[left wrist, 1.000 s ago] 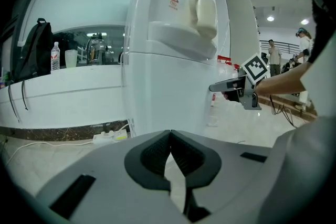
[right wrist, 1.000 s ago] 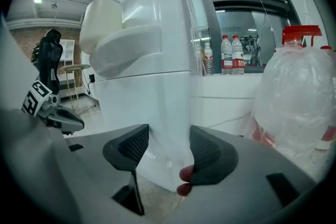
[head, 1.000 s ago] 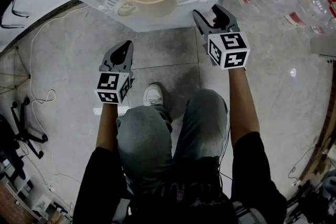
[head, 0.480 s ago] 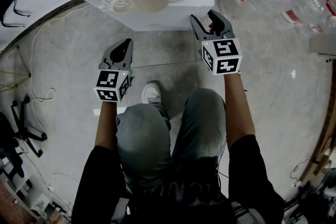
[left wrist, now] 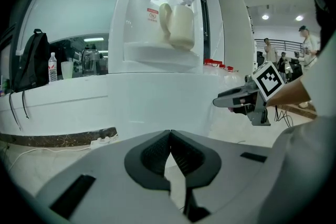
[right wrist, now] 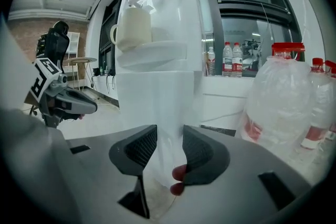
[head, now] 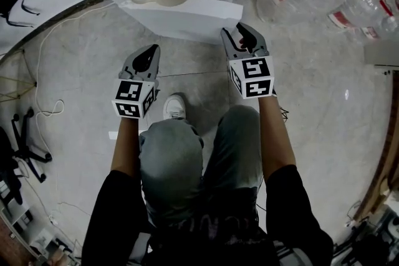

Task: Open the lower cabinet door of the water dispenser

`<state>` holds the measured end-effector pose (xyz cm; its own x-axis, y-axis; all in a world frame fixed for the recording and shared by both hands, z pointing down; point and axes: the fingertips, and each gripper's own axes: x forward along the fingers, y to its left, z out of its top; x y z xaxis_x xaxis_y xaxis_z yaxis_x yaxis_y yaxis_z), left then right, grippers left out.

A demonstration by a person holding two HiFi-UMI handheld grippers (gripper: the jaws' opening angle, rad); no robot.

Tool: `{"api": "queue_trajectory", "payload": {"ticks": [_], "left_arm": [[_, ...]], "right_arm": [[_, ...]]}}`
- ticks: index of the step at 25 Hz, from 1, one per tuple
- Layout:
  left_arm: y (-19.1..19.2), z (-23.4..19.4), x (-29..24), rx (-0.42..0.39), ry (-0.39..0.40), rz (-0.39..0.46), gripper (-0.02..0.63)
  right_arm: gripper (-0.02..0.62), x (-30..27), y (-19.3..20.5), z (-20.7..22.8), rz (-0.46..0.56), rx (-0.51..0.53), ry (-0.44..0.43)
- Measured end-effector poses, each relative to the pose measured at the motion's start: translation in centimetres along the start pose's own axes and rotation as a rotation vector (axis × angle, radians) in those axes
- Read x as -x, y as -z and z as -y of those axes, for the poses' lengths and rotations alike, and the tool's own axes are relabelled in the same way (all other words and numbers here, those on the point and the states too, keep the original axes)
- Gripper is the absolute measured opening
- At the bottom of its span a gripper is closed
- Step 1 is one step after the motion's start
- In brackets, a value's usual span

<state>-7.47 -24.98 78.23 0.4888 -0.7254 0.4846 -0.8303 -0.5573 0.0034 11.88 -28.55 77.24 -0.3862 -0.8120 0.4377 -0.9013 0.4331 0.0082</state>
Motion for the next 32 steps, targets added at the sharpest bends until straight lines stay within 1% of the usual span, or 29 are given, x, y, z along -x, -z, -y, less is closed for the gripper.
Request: {"api": "queue_trajectory", "payload": {"ticks": [9,15,18,23,26,28,32], "left_arm": [[-0.8,2.1,0.5,-0.031,0.014,-0.004,0.012],[-3.0,2.7,1.2,-0.080,0.036,0.024,0.012],[-3.2,3.2,1.0,-0.087,0.043,0.023,0.012],[-2.0,4.0,1.2,-0.084,0.066,-0.015,0.012],[-1.4,4.3,1.7,-0.055,0.080,-0.041,0.012],[-1.2,4.4,2.2,-0.040,0.091,-0.060,0.012],[-1.4,4.8,3.5,-0.038,0.114,-0.109,0.012]], "right_arm": [[0.152,2.0,0.9,-1.8,0.010,0.003,-0.031],[0.152,3.1,1.3,-3.3,0.003,0.006,-0.049],[0.152,3.6,1.5,-3.9,-0.003,0.010,-0.057],[0.152,4.3,1.5,-5.3,-0.013,0.003,-0.067],[0.152,4.6,1.7,-5.8,-0.027,-0.012,-0.057],[0.152,4.9,1.8,-6.3,-0.041,-0.026,-0.053],[0.152,5.5,2.0,-7.4,-0.080,-0.058,-0.049]]}}
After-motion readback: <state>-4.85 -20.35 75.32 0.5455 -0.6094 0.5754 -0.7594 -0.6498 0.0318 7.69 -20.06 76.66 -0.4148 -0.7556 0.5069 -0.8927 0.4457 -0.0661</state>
